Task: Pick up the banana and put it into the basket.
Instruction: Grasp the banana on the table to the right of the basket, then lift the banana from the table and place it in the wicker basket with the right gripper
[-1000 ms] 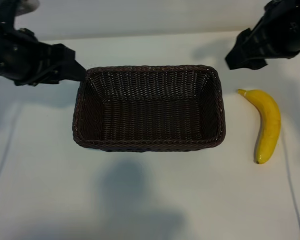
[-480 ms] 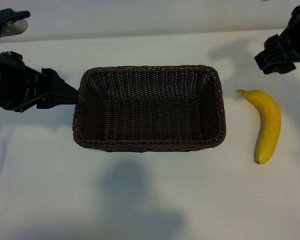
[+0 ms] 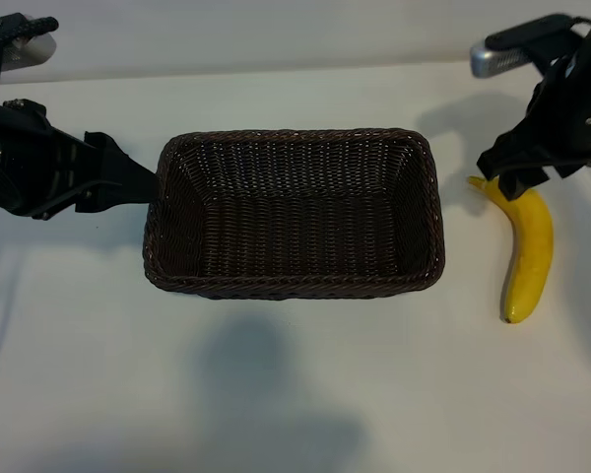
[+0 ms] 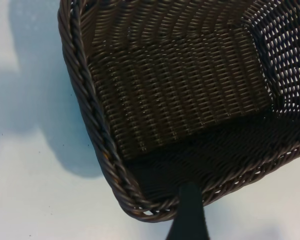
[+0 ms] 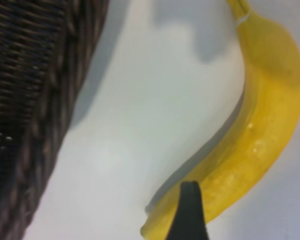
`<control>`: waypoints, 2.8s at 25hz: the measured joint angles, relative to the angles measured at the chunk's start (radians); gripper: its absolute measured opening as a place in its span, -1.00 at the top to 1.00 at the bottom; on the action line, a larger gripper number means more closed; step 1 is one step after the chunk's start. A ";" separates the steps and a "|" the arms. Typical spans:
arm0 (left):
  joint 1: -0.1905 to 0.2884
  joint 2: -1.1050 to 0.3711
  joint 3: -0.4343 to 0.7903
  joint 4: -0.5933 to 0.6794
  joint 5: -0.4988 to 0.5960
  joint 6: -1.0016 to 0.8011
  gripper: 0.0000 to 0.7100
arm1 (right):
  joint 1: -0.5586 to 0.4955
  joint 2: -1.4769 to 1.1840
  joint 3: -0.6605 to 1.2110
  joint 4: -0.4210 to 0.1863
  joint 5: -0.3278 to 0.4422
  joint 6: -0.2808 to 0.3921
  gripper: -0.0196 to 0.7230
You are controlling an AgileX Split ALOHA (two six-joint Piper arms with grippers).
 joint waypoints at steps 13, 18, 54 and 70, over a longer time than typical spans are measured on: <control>0.000 0.000 0.000 0.000 -0.007 0.006 -0.71 | -0.003 0.115 0.000 -0.028 -0.073 0.032 -0.65; 0.000 0.000 0.000 0.000 -0.007 0.006 -0.71 | -0.013 0.166 0.000 -0.044 -0.095 0.044 -0.65; 0.000 0.000 0.000 0.000 -0.008 0.010 -0.71 | -0.073 0.309 -0.001 -0.008 -0.145 0.090 -0.21; 0.000 0.000 0.000 0.000 -0.009 0.012 -0.71 | -0.093 0.136 -0.084 -0.020 -0.060 0.144 -0.21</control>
